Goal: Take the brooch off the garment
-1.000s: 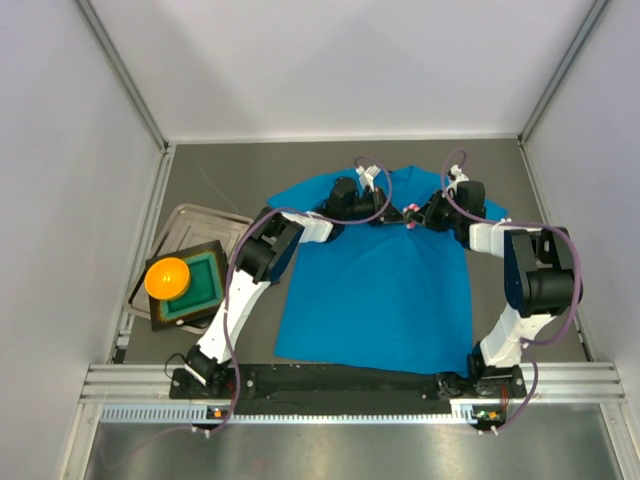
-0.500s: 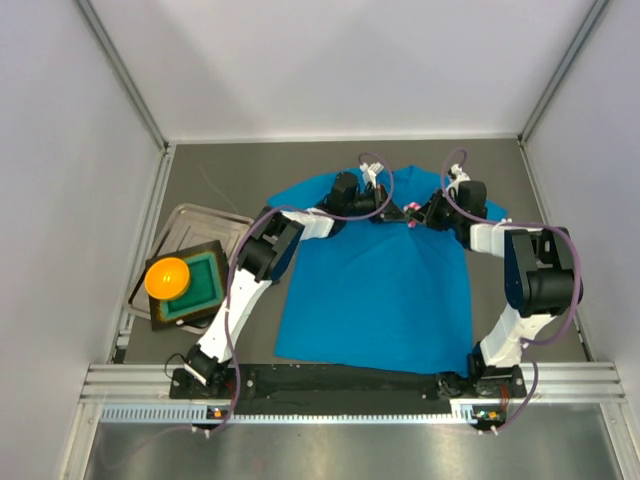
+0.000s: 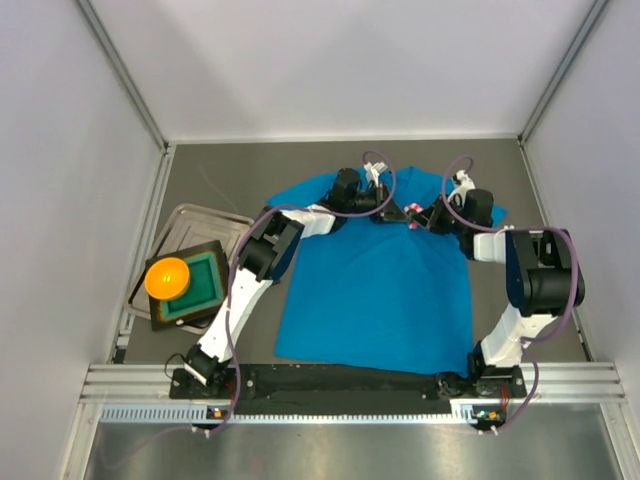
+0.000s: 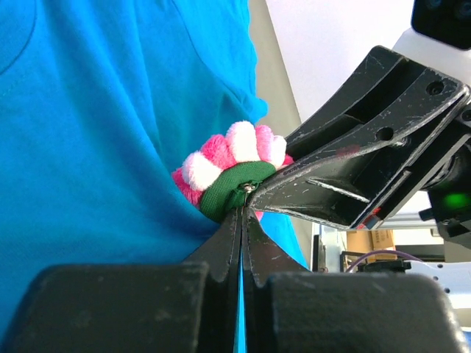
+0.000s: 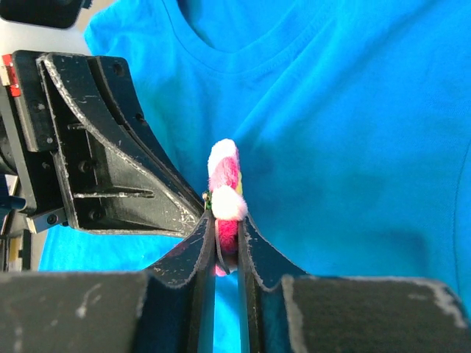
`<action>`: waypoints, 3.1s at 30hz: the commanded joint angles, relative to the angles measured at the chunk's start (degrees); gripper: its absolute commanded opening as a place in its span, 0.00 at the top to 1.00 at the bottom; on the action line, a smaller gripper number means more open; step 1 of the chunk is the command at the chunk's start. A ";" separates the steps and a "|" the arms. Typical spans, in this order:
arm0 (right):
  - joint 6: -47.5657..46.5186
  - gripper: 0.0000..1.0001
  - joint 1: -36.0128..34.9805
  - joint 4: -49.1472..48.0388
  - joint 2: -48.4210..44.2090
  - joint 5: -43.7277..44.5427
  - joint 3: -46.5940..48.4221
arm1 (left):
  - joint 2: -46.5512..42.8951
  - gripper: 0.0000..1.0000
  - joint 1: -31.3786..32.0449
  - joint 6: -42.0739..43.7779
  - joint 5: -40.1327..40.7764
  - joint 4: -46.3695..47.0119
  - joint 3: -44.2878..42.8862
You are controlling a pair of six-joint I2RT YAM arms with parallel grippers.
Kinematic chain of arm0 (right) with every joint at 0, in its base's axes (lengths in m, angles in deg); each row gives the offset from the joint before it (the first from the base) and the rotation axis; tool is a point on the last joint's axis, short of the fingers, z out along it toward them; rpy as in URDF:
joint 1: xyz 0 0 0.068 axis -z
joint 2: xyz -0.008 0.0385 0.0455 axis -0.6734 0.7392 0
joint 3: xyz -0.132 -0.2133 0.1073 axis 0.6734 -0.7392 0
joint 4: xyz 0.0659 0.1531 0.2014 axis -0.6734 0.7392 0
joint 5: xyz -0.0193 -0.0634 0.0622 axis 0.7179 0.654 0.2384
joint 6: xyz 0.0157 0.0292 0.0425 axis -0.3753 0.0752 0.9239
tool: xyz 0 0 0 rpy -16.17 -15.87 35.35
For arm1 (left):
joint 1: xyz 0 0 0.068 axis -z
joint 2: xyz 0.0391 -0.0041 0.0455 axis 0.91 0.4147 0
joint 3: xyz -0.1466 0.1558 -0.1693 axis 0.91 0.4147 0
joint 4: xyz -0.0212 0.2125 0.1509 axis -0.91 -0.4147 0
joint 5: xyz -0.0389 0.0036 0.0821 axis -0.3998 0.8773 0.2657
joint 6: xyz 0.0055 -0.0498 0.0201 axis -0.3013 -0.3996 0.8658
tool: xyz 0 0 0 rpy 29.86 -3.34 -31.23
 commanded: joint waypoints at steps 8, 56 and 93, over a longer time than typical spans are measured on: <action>-0.17 1.00 -1.40 -13.70 -2.29 -14.60 -2.70 | 5.59 1.00 -1.01 -7.00 -3.32 5.81 -3.41; -25.76 1.00 -23.02 40.61 -3.00 48.84 20.49 | -9.97 0.69 -1.45 16.27 11.35 -7.00 13.29; 4.98 1.00 -0.62 23.35 -5.31 15.65 12.41 | -13.31 0.53 -4.96 17.16 13.90 -4.30 13.38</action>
